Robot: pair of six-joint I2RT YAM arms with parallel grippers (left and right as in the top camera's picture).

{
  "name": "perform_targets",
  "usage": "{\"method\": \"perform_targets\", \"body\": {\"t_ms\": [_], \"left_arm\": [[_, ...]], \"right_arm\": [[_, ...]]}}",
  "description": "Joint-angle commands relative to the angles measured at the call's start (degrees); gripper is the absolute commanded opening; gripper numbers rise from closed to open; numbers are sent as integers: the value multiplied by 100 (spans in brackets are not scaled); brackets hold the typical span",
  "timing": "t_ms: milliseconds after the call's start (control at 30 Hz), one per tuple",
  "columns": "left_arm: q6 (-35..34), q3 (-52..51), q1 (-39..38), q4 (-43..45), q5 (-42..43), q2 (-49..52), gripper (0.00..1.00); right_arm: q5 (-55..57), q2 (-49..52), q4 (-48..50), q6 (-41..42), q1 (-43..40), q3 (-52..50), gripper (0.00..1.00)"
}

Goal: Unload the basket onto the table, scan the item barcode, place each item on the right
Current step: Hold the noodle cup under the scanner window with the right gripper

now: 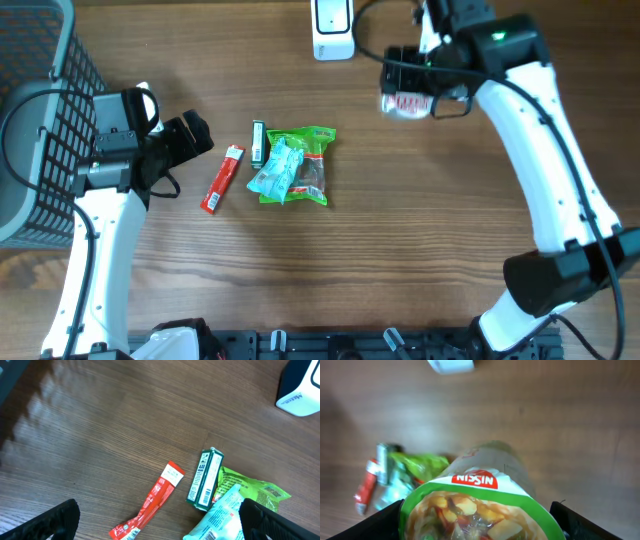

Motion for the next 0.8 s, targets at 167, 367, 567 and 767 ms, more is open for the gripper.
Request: {"method": "perform_targets", "body": {"t_ms": [167,367,567,767], "left_arm": [[13,66,-9,17,44,-13,100],[13,66,-9,17,44,-13,100],[13,66,-9,17,44,-13,100],[13,66,-9,17,44,-13,100]], "right_arm": [[-52,-162,745,-337,247,796,88],[490,-7,1746,-350,538,789,88],[588,387,2376,-358,686,789,86],[835,905,3034,-452,688,789,86]]}}
